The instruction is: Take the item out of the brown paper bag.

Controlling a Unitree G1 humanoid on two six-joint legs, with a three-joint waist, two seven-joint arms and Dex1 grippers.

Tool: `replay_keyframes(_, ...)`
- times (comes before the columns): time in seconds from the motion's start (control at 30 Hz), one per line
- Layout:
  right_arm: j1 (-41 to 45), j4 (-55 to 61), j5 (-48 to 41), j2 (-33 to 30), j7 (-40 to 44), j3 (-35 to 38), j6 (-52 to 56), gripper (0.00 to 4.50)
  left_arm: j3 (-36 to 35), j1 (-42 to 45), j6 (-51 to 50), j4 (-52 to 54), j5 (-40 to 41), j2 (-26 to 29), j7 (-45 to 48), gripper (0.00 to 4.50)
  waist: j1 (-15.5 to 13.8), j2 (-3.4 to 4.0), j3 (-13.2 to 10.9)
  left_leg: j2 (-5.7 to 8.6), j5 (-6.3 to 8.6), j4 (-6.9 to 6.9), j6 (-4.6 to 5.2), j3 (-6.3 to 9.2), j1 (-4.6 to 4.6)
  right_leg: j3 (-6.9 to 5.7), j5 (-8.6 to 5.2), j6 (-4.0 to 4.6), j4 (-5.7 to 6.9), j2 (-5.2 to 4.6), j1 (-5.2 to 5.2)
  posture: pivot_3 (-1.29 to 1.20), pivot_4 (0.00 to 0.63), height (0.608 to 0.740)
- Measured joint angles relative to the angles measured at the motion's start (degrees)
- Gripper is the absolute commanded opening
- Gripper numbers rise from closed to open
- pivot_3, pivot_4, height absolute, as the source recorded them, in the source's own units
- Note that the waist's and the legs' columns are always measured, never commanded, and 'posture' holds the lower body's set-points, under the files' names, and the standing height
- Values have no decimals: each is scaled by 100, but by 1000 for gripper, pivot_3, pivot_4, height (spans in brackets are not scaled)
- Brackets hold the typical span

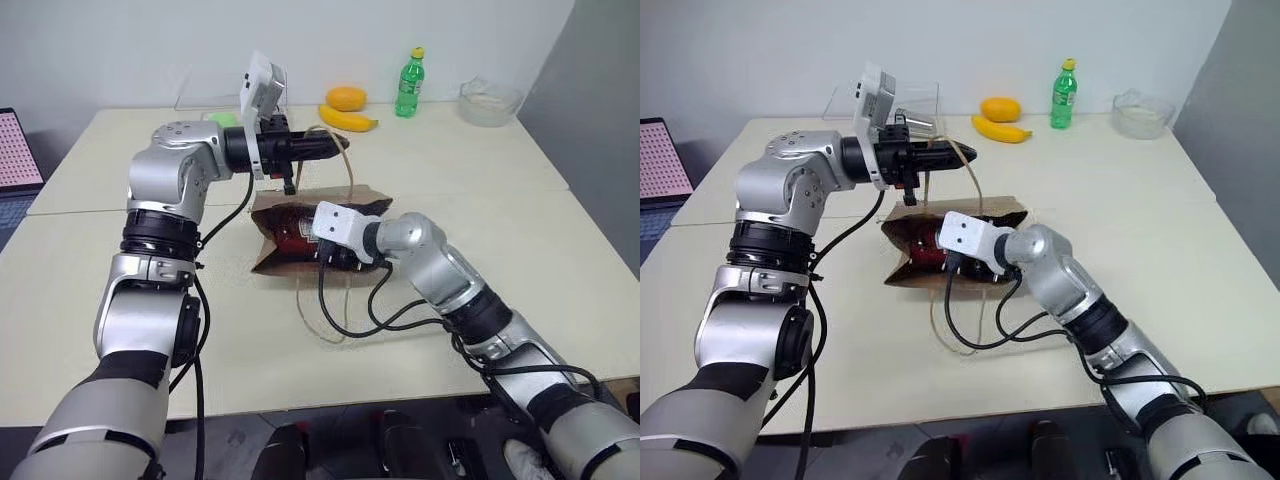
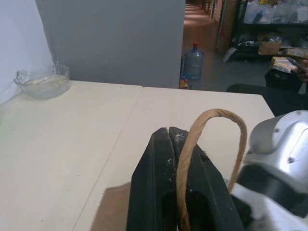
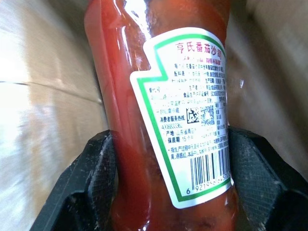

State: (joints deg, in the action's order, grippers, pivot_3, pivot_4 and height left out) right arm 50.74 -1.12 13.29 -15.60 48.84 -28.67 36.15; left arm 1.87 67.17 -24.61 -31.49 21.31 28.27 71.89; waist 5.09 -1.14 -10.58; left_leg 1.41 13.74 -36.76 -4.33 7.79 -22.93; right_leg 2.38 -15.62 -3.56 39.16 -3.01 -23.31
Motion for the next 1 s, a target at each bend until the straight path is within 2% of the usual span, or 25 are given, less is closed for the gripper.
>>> replay_keyframes(0.2, -35, 938, -847, -179, 567, 433, 545, 3018, -3, 102, 424, -329, -202, -107, -148, 0, -8, 0, 0, 1, 1, 0, 1, 1, -1, -1, 0, 0, -1, -1, 0, 0, 150, 740)
replay_keyframes(0.47, -210, 1995, -2708, -169, 1070, 1448, 1265, 3017, -4, 165, 608, -542, -276, -215, -299, 0, -23, -1, -1, 1, 1, -1, 2, 2, -3, -2, 0, 0, -1, -1, 1, 0, 150, 740)
replay_keyframes(0.6, -21, 2251, -3549, -1, 860, 2119, 1787, 3016, -3, 182, 611, -701, -402, -241, -456, 0, -17, -1, -1, -1, 1, -1, 2, 2, -1, -1, 0, 0, 2, -1, 1, 0, 150, 740)
replay_keyframes(0.73, 537, 2296, -4183, 127, 187, 3116, 2075, 3016, -1, 188, 611, -820, -485, -346, -567, 0, -34, 0, -2, 4, 1, -1, 2, 2, -4, -1, 0, 0, 1, -5, 0, 0, 150, 740)
replay_keyframes(0.8, 534, 2461, -3915, -680, -105, 3332, 1689, 3015, 0, 212, 611, -835, -488, -377, -587, 0, -104, -2, -1, 9, 2, -1, 3, 5, -6, -6, 0, 0, -10, -8, 4, 0, 150, 740)
replay_keyframes(0.9, -261, 2339, -2939, -2079, -498, 3440, 986, 3014, -14, 213, 616, -860, -505, -247, -584, 0, -205, -4, -2, 18, 3, 0, 5, -2, -8, -3, -2, -3, -15, -13, 7, 0, 150, 740)
replay_keyframes(1.0, -930, 1967, -2424, -2519, -641, 3298, 697, 2996, -31, 213, 620, -887, -511, -210, -586, 0, -171, -2, -7, 14, 3, 1, 6, -11, -8, 5, -2, -3, -9, -13, 0, 0, 150, 740)
